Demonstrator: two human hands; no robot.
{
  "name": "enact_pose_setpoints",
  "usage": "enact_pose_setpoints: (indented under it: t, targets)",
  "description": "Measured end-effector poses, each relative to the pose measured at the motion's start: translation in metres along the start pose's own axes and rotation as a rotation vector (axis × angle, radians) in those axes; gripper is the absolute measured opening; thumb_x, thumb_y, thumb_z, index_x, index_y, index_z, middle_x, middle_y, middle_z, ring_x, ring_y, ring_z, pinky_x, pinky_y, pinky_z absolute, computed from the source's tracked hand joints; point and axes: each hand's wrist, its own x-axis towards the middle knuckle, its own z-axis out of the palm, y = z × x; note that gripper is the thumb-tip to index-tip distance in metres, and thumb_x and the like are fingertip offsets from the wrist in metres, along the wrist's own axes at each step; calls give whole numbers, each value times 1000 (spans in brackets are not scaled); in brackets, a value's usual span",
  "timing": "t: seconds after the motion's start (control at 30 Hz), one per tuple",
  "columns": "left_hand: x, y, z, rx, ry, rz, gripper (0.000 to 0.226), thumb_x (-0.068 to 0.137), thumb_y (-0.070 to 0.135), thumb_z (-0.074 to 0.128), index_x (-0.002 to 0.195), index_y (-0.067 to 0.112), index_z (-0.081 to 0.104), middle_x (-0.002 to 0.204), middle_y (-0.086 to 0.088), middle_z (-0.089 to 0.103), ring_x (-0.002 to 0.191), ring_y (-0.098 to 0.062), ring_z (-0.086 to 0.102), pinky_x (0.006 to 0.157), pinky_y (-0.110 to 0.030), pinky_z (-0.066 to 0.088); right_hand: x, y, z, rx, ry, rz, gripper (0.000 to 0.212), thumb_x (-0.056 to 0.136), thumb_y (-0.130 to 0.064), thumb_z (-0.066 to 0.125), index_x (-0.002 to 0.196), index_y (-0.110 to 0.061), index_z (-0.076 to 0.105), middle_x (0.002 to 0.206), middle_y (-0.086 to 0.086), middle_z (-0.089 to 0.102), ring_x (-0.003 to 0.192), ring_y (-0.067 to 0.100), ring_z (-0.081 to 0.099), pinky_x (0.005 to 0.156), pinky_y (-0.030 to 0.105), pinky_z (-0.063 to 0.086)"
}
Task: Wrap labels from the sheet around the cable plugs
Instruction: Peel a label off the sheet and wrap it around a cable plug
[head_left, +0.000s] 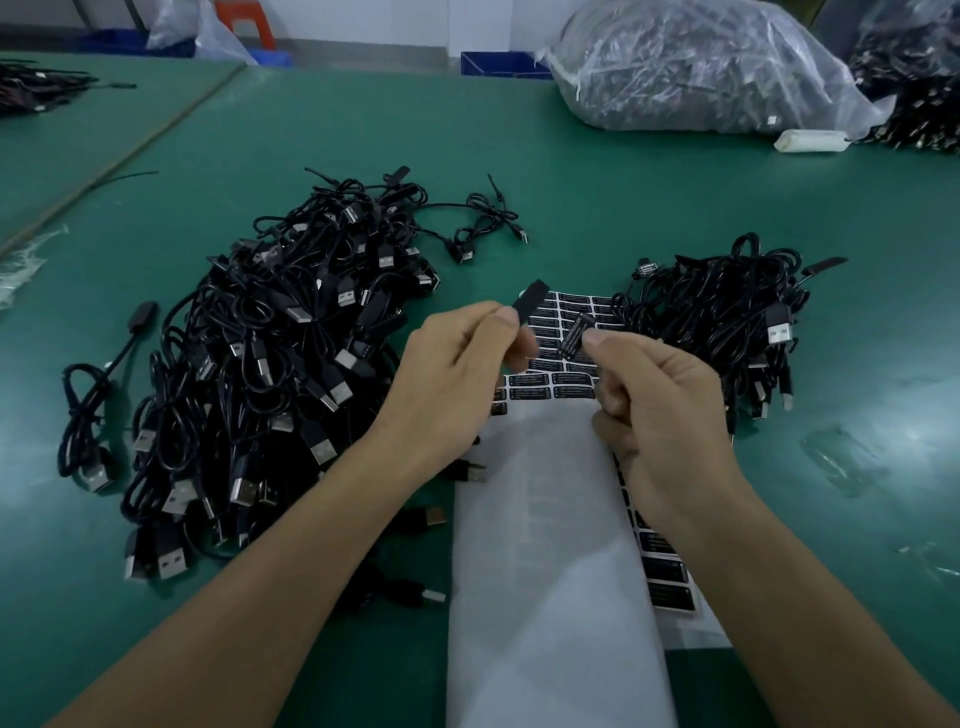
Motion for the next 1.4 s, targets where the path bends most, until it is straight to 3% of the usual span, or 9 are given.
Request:
enact_pose_setpoints:
  t: [0.07,0.2,0.27,0.37,0.57,0.67,0.73,1.03,1.4]
  targets:
    - [1,3,2,13,-21,-9,35,95,38,43,84,26,74,75,4,49,61,-6,50,51,-26,49,1,1,-1,72,-17,21,38,89,-13,70,52,-24,67,56,-2,37,53,9,27,39,17,25]
    - [-1,2,5,-23,-96,-28,42,99,29,51,84,-8,61,71,-10,45,64,-17,46,50,-19,48,2,2,1,158,-48,52,2,68,-26,77,69,-25,78,68,-8,62,65,4,53,48,19,41]
    - [-1,1,6,-44,-102,-46,28,102,19,56,83,3,69,65,-4,51,63,-14,49,53,-18,48,2,3,0,170,-48,58,6,67,-25,76,71,-24,79,72,-5,67,69,7,58,52,21,45]
    - [-2,-1,7,-78,-95,-59,18,98,15,63,85,24,72,61,13,62,59,-2,58,56,-16,49,3,4,0,154,-27,67,10,78,-16,74,71,-22,79,71,-3,68,68,7,60,53,20,47]
    - [-4,2,4,-207,-181,-123,10,89,8,75,88,18,75,69,0,73,64,-8,68,61,-18,54,3,5,1,118,-9,33,21,86,-10,71,70,-21,80,69,-1,70,66,11,59,60,22,47]
    - [-4,1,2,-213,-215,-126,11,86,5,76,90,16,77,77,-10,76,68,-13,71,66,-21,59,5,7,0,119,-25,7,12,81,-14,74,72,-20,80,71,0,70,70,15,58,65,27,48]
    - [-4,0,1,-216,-224,-128,12,87,4,75,91,16,77,77,-7,76,68,-11,71,64,-20,58,5,8,-1,113,-37,-7,7,77,-18,75,74,-21,80,71,-1,70,68,13,58,61,23,49]
    - [-3,-1,-1,-305,-211,-166,16,88,0,70,94,15,74,70,-1,74,64,-7,67,63,-18,56,5,11,-4,-69,-19,-92,24,88,-6,71,72,-21,80,71,1,72,68,10,64,59,18,50]
    - [-2,0,-5,-348,-285,-180,19,90,-6,66,100,8,74,71,0,72,63,-7,63,65,-17,55,2,9,-3,-247,10,-239,16,89,-9,73,80,-23,76,67,-6,72,59,5,62,61,17,53]
